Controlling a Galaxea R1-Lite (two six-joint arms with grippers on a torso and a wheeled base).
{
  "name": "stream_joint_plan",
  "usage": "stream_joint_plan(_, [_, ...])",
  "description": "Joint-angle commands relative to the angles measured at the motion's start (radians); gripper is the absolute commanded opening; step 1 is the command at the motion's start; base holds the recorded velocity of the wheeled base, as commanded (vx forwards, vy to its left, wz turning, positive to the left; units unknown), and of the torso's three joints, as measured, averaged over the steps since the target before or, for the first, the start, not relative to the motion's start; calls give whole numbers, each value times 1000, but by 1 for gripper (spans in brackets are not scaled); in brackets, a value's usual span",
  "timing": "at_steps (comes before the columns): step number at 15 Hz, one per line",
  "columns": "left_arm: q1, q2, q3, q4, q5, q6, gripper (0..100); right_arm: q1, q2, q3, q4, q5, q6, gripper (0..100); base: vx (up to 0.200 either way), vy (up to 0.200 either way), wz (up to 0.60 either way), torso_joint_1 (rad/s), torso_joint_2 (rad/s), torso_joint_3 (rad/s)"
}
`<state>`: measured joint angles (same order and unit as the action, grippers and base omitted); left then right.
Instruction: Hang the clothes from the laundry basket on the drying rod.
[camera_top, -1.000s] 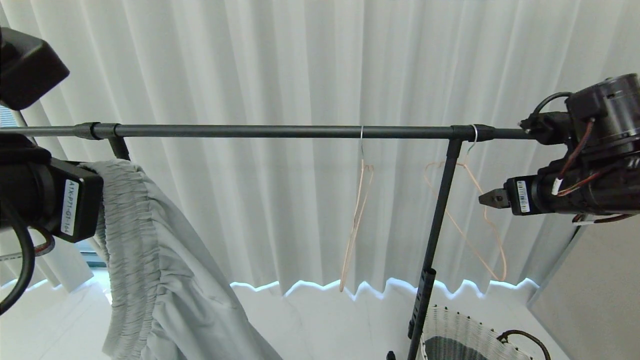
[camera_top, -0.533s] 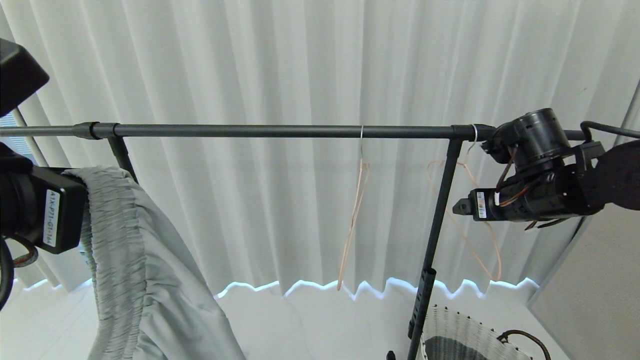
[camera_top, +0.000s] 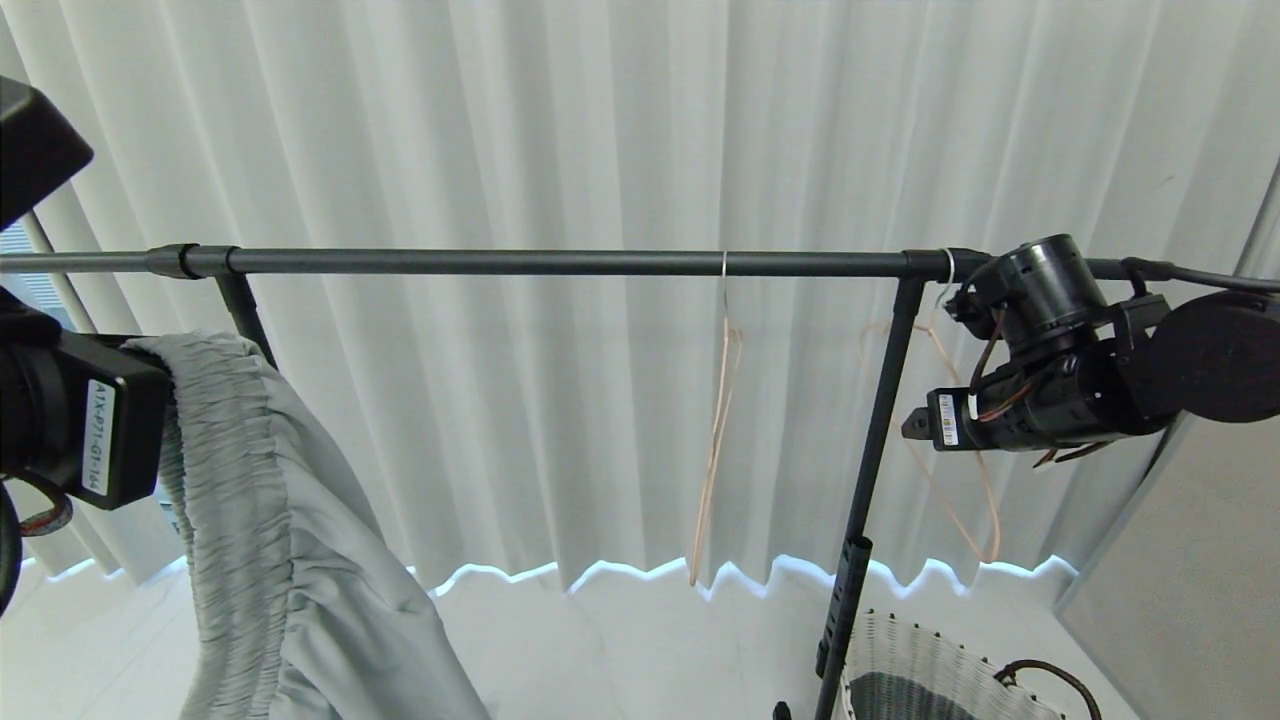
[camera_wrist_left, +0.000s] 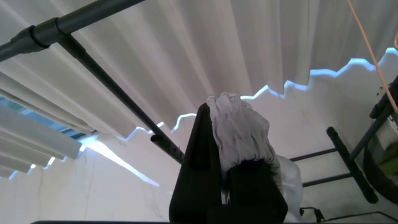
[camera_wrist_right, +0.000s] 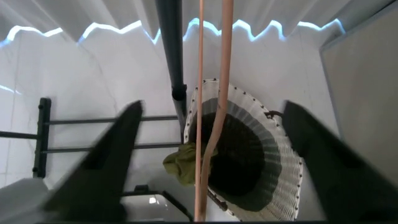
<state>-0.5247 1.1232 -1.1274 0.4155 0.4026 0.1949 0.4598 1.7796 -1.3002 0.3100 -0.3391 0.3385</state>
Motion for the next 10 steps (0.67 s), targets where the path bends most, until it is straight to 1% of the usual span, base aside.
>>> stream_joint_plan(1, [0, 1, 0, 0, 1, 0, 0, 0, 4, 1, 0, 0, 4, 0, 0, 0, 0, 0, 0, 0])
stream_joint_plan(2, [0, 1, 0, 0, 1, 0, 0, 0, 4, 1, 0, 0, 4, 0, 0, 0, 0, 0, 0, 0])
stream_joint_plan(4, [0, 1, 0, 0, 1, 0, 0, 0, 3, -5, 34, 0, 31, 0, 0, 0, 0, 0, 0, 0])
stream_joint_plan(6, [0, 1, 0, 0, 1, 0, 0, 2, -5, -5, 37, 0, 47, 0, 0, 0, 0, 0, 0, 0])
stream_joint_plan(10, [0, 1, 0, 0, 1, 0, 0, 16, -62, -5, 37, 0, 54, 0, 0, 0, 0, 0, 0, 0])
